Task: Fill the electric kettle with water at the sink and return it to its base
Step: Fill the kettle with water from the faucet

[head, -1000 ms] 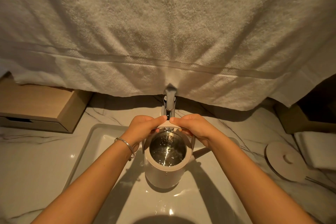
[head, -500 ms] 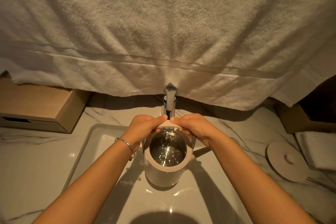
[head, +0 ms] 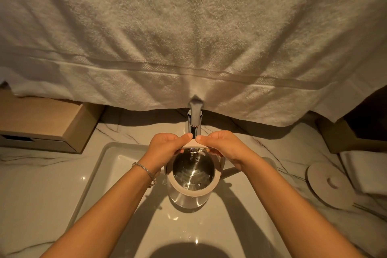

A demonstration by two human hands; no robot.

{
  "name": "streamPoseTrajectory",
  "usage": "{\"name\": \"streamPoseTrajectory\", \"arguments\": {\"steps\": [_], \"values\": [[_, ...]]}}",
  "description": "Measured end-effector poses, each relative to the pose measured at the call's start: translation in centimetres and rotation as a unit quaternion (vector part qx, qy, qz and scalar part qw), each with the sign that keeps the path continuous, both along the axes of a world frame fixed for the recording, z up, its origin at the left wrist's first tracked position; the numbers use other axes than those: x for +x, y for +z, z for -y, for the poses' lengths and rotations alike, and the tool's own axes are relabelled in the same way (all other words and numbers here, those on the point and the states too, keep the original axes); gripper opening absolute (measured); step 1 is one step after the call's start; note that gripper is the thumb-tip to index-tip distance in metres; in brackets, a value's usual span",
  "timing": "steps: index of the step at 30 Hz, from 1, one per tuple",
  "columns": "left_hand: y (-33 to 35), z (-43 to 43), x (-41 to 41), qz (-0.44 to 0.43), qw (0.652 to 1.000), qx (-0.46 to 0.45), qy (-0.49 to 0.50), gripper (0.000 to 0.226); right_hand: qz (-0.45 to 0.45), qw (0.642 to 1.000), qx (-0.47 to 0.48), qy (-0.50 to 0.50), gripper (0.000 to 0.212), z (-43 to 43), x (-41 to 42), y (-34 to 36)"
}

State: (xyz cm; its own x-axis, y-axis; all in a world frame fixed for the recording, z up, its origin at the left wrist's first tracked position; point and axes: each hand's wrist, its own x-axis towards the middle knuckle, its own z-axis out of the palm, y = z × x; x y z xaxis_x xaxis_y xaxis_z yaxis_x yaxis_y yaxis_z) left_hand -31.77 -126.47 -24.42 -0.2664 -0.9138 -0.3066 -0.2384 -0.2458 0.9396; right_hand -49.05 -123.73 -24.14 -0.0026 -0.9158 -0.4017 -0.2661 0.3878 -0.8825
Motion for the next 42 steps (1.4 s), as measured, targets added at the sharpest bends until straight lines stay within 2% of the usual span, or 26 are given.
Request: {"name": "streamPoseTrajectory", "arguments": {"steps": [29, 42], "values": [[0.0, -0.2, 0.1, -0.008, 0.999, -0.039, 0.004, 0.051, 0.000, 0.999, -0.034, 0.001, 0.041, -0.4, 0.1, 0.5], [0.1, -1.2, 0.4, -0.016, 0.998, -0.067, -0.010, 0.044, 0.006, 0.997, -0.070, 0.011, 0.037, -1.6, 0.5, 0.6]]}}
